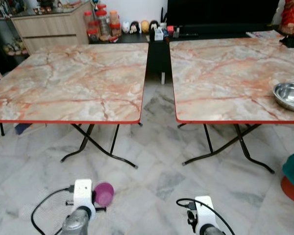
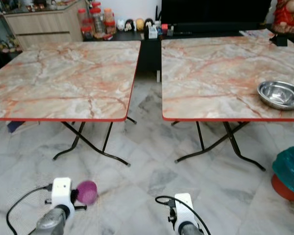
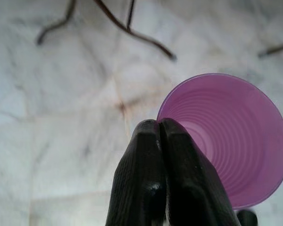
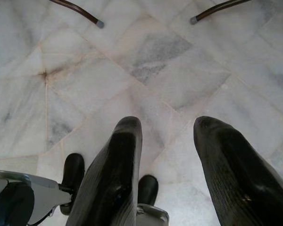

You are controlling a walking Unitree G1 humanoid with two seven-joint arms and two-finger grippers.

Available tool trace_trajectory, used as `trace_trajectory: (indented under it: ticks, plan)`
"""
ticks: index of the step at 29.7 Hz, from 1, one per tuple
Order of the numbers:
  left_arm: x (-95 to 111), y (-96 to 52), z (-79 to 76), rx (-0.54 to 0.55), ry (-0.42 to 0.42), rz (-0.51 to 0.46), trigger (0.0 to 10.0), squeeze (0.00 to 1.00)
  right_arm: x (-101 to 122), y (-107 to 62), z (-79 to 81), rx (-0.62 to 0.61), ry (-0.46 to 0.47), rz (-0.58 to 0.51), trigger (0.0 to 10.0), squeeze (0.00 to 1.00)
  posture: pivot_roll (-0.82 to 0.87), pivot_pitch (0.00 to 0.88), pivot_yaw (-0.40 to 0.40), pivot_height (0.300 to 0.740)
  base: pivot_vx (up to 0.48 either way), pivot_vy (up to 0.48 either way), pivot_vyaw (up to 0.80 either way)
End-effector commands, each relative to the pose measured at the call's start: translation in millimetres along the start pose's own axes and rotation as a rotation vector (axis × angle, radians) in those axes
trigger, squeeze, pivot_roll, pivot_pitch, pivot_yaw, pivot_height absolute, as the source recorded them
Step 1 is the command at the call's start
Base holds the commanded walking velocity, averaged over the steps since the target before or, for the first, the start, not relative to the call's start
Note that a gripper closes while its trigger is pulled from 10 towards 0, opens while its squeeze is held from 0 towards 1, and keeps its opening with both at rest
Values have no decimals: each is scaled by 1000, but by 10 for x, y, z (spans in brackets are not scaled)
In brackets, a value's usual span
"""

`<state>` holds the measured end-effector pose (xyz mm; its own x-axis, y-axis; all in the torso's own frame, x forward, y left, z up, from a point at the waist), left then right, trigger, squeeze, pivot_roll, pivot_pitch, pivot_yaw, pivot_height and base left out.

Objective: Setting the table

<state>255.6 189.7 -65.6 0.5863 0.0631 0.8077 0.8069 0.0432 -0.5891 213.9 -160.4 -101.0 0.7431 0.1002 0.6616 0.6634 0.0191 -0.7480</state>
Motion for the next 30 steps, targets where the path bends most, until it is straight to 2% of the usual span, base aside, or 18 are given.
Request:
trace_trajectory:
  ticks: [1, 6, 18, 30]
  plan:
    - [-113, -12, 5, 8, 29, 62, 10000, 0, 23, 7, 7, 1, 6, -2, 10000, 0, 46, 0, 60, 740, 0, 0, 0]
    - [-144, -2, -36, 20, -14, 85, 10000, 0, 20, 5, -26, -5, 7, -2, 10000, 0, 38, 0, 57, 740, 157, 0, 0]
    - [-104, 27, -117, 9, -25, 84, 10000, 0, 15, 6, -38, -12, 2, 6, 10000, 0, 39, 0, 54, 740, 326, 0, 0]
    - [-162, 20, -97, 31, -18, 125, 10000, 0, -8, 1, -56, -20, -9, 14, 10000, 0, 28, 0, 57, 740, 0, 0, 0]
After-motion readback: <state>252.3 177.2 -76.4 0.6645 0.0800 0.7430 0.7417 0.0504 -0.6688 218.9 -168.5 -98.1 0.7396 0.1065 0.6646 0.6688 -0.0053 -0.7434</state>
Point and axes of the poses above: a point about 5 cm out from each wrist's last joint towards the gripper, its own y axis pointing out of the wrist towards the gripper, its own x axis along the axis of the wrist's last joint, z = x × y, the point moved 3 cm from there along y, pointing out of the wrist towards the gripper, and after that the axes turned 2 degrees about -y, right-handed, at the moved point
